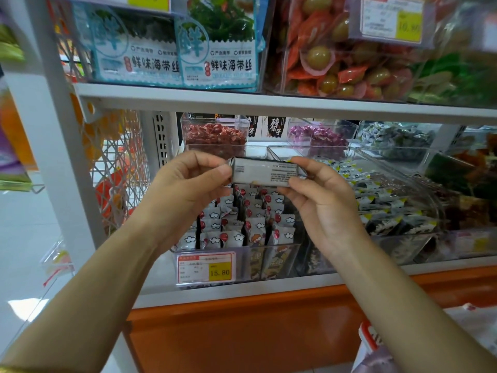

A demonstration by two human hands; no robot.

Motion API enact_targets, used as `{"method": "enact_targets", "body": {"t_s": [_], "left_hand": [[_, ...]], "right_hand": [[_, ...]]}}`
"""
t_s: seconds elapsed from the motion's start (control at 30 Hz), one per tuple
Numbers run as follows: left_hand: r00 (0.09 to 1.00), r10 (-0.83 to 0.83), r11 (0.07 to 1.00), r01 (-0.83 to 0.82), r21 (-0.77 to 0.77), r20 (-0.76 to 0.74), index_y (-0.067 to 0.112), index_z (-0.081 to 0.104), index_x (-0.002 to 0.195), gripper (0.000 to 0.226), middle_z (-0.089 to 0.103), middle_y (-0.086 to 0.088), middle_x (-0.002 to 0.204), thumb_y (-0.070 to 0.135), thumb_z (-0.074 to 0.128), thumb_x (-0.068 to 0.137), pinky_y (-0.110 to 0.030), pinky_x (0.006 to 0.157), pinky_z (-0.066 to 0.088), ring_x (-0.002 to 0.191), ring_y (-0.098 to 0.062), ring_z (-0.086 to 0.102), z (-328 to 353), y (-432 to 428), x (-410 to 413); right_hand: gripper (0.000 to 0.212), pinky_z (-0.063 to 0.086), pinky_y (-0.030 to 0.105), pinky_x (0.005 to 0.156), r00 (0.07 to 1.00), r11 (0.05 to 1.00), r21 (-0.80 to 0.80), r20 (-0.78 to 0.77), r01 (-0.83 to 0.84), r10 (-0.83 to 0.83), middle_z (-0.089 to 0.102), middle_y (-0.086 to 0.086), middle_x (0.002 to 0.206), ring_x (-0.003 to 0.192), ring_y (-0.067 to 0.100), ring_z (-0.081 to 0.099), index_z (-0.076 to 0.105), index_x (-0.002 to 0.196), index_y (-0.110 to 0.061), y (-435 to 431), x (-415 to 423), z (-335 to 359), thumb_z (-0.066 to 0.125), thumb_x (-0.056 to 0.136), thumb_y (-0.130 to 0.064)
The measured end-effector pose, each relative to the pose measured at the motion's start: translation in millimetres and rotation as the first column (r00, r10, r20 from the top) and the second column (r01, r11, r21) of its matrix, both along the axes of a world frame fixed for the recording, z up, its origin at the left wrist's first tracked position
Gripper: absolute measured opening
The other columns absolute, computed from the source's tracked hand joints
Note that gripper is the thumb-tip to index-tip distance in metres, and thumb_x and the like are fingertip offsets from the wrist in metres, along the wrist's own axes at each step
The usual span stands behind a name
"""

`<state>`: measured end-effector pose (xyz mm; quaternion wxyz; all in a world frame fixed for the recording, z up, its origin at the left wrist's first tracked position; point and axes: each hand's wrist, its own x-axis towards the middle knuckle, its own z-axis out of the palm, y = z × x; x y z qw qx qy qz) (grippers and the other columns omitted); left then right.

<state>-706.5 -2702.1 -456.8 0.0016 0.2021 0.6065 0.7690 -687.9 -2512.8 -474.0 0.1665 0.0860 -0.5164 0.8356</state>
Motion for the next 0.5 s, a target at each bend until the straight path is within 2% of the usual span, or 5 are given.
{"method": "enact_targets", "body": {"t_s": [0.07, 0.2, 0.37, 0.5], "left_hand": [[0.998, 0.051, 0.995, -0.053, -0.084, -0.022, 0.008, 0.060, 0.081, 0.029, 0.066, -0.004, 0.079, 0.021, 0.069, 0.057, -0.017, 0.066, 0.053, 0.072, -0.013, 0.066, 0.7, -1.4, 0.5], [0.999, 0.039, 0.999, -0.038, -0.034, 0.014, 0.007, 0.060, 0.083, 0.025, 0.067, -0.018, 0.096, 0.013, 0.067, 0.060, -0.027, 0.079, 0.057, 0.089, -0.026, 0.068, 1.1, -1.0, 1.4], [0.999, 0.012, 0.999, -0.014, 0.052, 0.038, 0.003, 0.059, 0.086, 0.020, 0.067, -0.017, 0.095, 0.004, 0.063, 0.066, -0.020, 0.071, 0.056, 0.083, -0.021, 0.068, 2.0, 0.3, 0.9], [0.996, 0.087, 0.996, -0.087, 0.010, 0.024, 0.003, 0.057, 0.085, 0.005, 0.069, -0.016, 0.095, -0.002, 0.058, 0.082, -0.018, 0.069, 0.055, 0.081, -0.019, 0.068, -0.6, 1.2, -0.9]], "right_hand": [[0.029, 0.056, 0.028, 0.073, 1.000, 0.999, 0.032, -0.011, 0.022, -0.022, 0.071, 0.004, 0.084, 0.081, 0.018, 0.068, 0.067, 0.090, -0.010, 0.4, -0.3, -0.7, 0.054, 0.080, 0.014], [0.030, 0.057, 0.030, 0.076, 1.000, 0.999, 0.034, -0.004, 0.020, -0.020, 0.071, 0.005, 0.085, 0.083, 0.021, 0.066, 0.068, 0.088, -0.011, 0.8, -0.6, -0.2, 0.054, 0.080, 0.013], [0.027, 0.056, 0.029, 0.075, 1.000, 0.999, 0.035, 0.007, 0.015, -0.015, 0.069, 0.008, 0.090, 0.084, 0.021, 0.066, 0.066, 0.092, -0.009, -1.2, 0.6, 0.6, 0.053, 0.082, 0.013], [0.019, 0.055, 0.024, 0.068, 1.000, 1.000, -0.012, 0.002, -0.013, 0.013, 0.065, 0.013, 0.095, 0.078, 0.017, 0.067, 0.065, 0.091, -0.005, -4.2, 3.1, 2.5, 0.050, 0.088, 0.006]]}}
